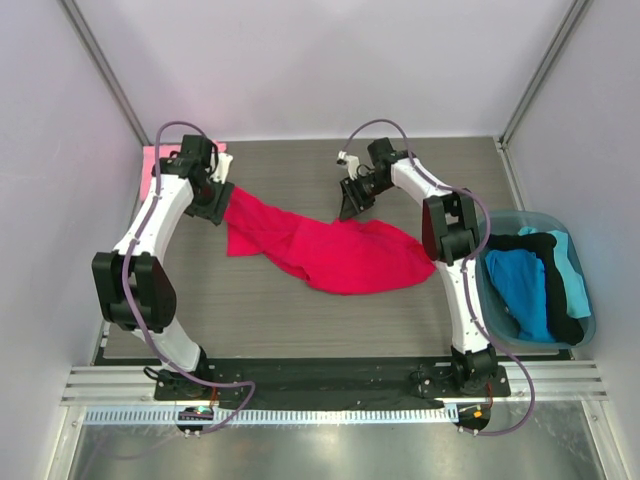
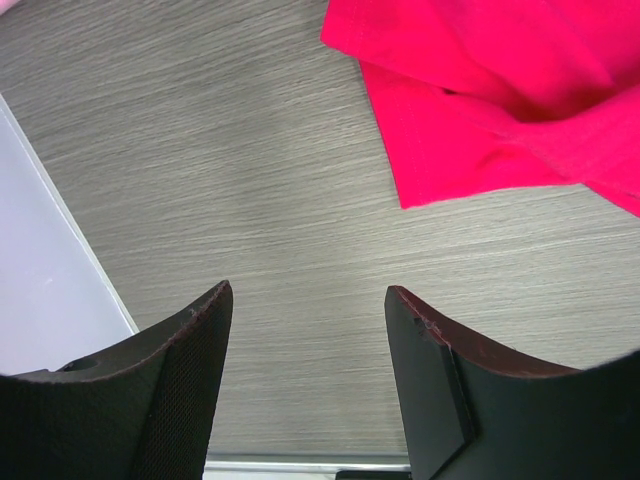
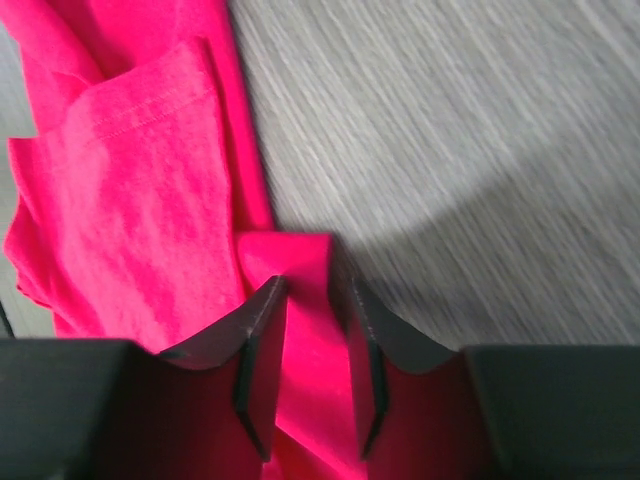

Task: Fold and stack the t-shirts
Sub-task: Flatten the tshirt out

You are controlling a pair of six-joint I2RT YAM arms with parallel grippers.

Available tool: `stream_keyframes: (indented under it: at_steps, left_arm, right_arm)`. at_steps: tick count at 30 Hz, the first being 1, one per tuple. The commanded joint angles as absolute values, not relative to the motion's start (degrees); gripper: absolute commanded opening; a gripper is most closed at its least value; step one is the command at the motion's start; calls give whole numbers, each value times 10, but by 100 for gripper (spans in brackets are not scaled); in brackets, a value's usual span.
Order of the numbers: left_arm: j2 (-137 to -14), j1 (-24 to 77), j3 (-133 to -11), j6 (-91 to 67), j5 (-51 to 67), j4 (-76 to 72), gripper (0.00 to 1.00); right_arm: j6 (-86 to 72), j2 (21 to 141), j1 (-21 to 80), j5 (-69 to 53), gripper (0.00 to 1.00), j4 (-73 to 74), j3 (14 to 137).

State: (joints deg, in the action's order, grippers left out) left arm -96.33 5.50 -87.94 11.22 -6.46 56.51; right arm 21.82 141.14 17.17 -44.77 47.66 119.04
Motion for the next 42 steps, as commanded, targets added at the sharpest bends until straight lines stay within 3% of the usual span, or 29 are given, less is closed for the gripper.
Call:
stream_keyframes:
  at_steps: [1,7,11,19,27,33,42]
  left_arm:
    - [-966,54,-903,122,-74,563,64]
    - [-974,53,-910,122,-74,562,64]
    - [-972,54,-911,122,-75,562,64]
    - [-980,54,-921,115,-67,560,64]
    - [-980,54,-935,103,-39,561,65]
    - [-981,54,-943,97,-18,560,65]
    - [-999,66,-930,92,52,555,72]
  right_arm:
    - [200,1412,183,-478,35,470,1201]
    - [178,1419,187,-484,20,452,1212]
    - [172,1415,188,-481,1,447,1213]
    - [196,1343,187,-432,1,417,1256]
    - [276,1156,174,-351,1,413,1308]
    - [246,1049,177,-337,1,396,1328]
    - [257,939,190,-288,1,389,1203]
